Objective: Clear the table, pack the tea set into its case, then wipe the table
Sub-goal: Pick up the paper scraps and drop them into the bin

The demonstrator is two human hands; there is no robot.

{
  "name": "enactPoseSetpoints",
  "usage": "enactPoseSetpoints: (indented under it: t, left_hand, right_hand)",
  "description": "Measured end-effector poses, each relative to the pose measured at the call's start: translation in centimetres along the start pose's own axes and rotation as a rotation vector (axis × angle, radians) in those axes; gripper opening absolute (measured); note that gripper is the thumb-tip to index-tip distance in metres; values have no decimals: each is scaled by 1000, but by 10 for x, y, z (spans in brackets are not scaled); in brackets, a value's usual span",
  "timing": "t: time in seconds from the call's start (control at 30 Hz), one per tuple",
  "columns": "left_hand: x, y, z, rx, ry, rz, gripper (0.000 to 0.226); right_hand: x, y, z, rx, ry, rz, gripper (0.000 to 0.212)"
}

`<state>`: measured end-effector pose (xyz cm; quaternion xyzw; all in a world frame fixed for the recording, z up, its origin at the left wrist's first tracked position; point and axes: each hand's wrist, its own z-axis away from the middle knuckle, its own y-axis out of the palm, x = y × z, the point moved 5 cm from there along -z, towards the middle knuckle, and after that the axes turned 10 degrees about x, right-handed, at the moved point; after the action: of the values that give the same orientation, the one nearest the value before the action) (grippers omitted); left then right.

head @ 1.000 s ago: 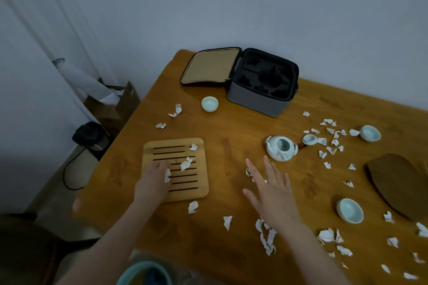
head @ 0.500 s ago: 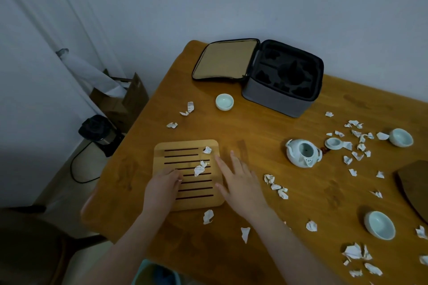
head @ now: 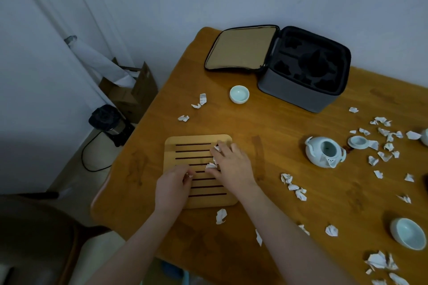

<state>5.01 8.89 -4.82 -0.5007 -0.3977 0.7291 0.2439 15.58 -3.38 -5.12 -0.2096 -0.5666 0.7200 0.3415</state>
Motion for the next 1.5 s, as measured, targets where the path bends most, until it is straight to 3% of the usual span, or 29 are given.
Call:
enactPoseSetpoints:
  t: [0.13, 0.4, 0.6, 0.7, 0.87, 1.0, 1.1, 1.23, 1.33, 1.4, 1.5]
  left_hand:
    - [-4, 3, -2, 27, -102, 114, 17]
    - [-5, 9, 7, -9, -473, 765, 20]
    - [-8, 12, 27, -128, -781, 1367, 19]
    - [-12, 16, 33, -139, -871, 1534, 22]
    - [-29, 28, 35, -116, -934, 1757, 22]
    - [-61, 38, 35, -55, -934, 1968, 17]
    - [-88, 46, 31, 22, -944, 2066, 15]
    - [-119, 49, 27, 188, -925, 2135, 42]
    - [-141, 40, 31, 188, -807, 2030, 18]
    - [-148, 38, 36, 142, -806, 2026, 24]
    - [-158, 37, 41, 205, -783, 2195, 32]
  right_hand:
    - [3, 4, 1, -59, -27, -51, 43]
    - [6, 10, 6, -190, -111, -79, 27]
    - [3, 16, 18, -237, -219, -152, 37]
    - [2, 16, 20, -246, -243, -181, 35]
    - [-16, -2, 32, -274, -41, -538, 13]
    - [-25, -26, 55, -248, 117, -1000, 19]
    - [-22, -41, 75, -238, 126, -1189, 18]
    - [-24, -47, 93, -260, 135, -1170, 17]
    - [-29, -51, 104, -312, 128, -1121, 16]
    - [-30, -54, 109, -319, 116, -1108, 15]
    - [-28, -60, 115, -334, 76, -1068, 15]
